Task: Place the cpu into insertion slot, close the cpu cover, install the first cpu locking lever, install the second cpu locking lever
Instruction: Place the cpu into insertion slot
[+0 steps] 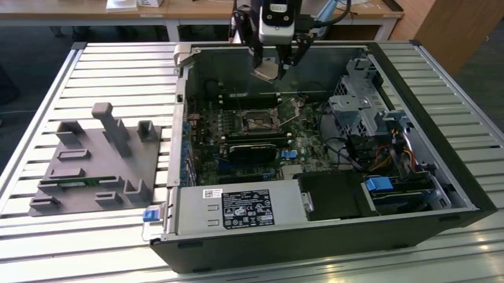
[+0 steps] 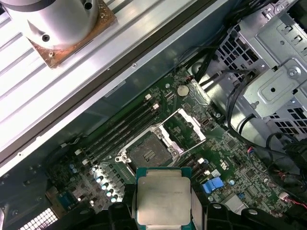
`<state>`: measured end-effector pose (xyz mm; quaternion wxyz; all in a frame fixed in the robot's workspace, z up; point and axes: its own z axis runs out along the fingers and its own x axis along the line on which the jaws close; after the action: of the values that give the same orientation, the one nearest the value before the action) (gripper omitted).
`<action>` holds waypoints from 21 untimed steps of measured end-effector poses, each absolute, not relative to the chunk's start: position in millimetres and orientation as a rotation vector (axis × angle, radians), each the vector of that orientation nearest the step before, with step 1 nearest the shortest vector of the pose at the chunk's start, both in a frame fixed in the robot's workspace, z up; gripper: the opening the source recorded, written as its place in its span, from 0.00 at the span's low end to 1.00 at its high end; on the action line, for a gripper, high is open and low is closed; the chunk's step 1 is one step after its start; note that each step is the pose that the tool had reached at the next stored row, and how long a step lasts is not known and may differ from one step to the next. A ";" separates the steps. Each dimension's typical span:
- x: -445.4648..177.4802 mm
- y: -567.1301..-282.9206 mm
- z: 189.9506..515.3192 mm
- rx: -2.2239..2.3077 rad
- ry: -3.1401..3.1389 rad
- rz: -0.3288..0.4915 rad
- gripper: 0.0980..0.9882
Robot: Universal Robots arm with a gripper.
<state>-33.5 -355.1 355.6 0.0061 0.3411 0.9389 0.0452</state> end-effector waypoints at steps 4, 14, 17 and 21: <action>-33.5 -355.1 355.5 1.082 2.933 0.141 0.50; -33.5 -355.1 354.9 1.107 2.922 0.141 0.50; -33.5 -355.1 354.6 1.135 2.911 0.141 0.50; -33.5 -355.1 354.1 1.170 2.896 0.140 0.50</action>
<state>-33.5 -355.1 354.1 0.0076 0.3742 0.9262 0.0449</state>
